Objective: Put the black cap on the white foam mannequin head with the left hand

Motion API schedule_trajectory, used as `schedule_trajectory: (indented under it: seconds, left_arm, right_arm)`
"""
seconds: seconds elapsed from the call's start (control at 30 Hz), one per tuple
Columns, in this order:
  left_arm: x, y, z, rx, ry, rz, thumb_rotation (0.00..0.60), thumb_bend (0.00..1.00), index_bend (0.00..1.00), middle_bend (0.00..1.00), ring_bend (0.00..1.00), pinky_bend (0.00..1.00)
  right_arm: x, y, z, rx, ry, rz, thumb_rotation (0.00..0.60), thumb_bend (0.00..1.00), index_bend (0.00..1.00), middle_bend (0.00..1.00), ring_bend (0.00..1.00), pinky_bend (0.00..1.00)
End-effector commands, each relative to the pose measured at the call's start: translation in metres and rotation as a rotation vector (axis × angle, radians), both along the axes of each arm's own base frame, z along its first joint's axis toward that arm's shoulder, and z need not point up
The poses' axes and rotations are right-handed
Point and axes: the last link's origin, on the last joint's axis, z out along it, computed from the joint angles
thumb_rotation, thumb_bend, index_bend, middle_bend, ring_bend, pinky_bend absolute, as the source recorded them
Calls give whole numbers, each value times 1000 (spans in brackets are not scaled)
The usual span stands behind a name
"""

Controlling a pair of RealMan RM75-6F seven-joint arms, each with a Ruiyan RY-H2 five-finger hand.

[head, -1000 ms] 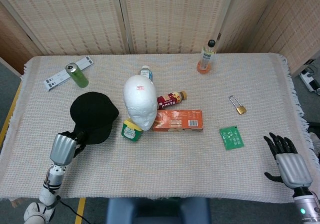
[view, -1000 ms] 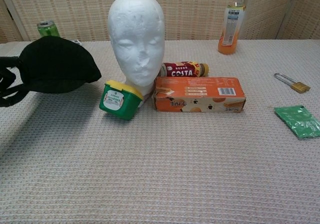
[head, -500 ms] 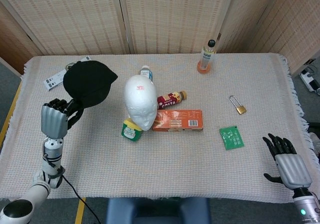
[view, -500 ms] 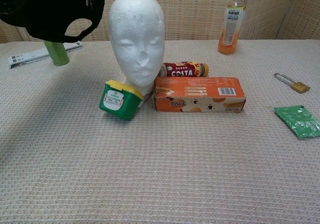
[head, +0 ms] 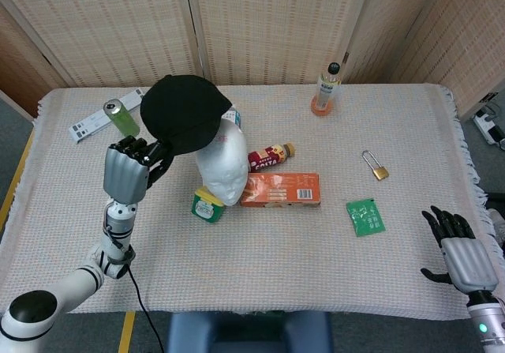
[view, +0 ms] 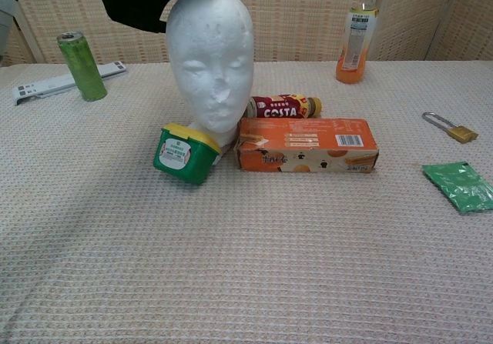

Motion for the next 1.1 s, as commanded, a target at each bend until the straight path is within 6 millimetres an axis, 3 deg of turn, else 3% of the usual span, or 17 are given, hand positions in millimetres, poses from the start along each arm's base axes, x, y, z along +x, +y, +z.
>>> schedule_trajectory:
  seconds: [0.03,0.23,0.43,0.6,0.67,0.73,0.8,0.87,0.93,1.0,1.1]
  left_arm:
    - [22,-10,-19,-36,22,-50,600,561,685,1000,942,969]
    - [27,-34,-52,-107,73,-101,600,568,690,1000,940,969]
    - [12,-53,-85,-189,140,-90,600,565,685,1000,939,968]
    - [0,-63,-96,-219,171,-95,600,536,622,1000,934,966]
    - [-5,-64,-99,-217,187,-77,600,479,529,1000,925,960]
    - [-11,-65,-100,-210,202,-47,600,342,308,994,898,942]
    - [-16,-67,-99,-220,202,-28,600,250,126,907,854,914]
    - [-24,-71,-95,-221,201,-1,600,200,16,618,760,863]
    - [-33,-75,-91,-236,200,32,600,176,0,427,674,811]
    - [-36,-76,-90,-244,200,43,600,168,0,380,614,769]
    - [-50,-82,-83,-268,206,99,600,147,0,285,407,585]
  right_arm:
    - [0,-2,5,-16,-11,0,600,38,0,0,0,0]
    - [-1,-2,11,-24,-24,-3,600,37,0,0,0,0]
    - [0,-1,12,-24,-28,0,600,38,0,0,0,0]
    - [1,0,11,-25,-26,4,600,38,0,0,0,0]
    - [1,0,11,-23,-23,5,600,37,0,0,0,0]
    - [1,1,10,-19,-20,6,600,37,0,0,0,0]
    - [1,1,9,-18,-17,8,600,37,0,0,0,0]
    - [2,2,9,-18,-16,11,600,39,0,0,0,0]
    - [2,2,9,-18,-15,13,600,38,0,0,0,0]
    - [2,3,9,-18,-15,14,600,38,0,0,0,0]
    - [4,4,9,-18,-16,19,600,37,0,0,0,0]
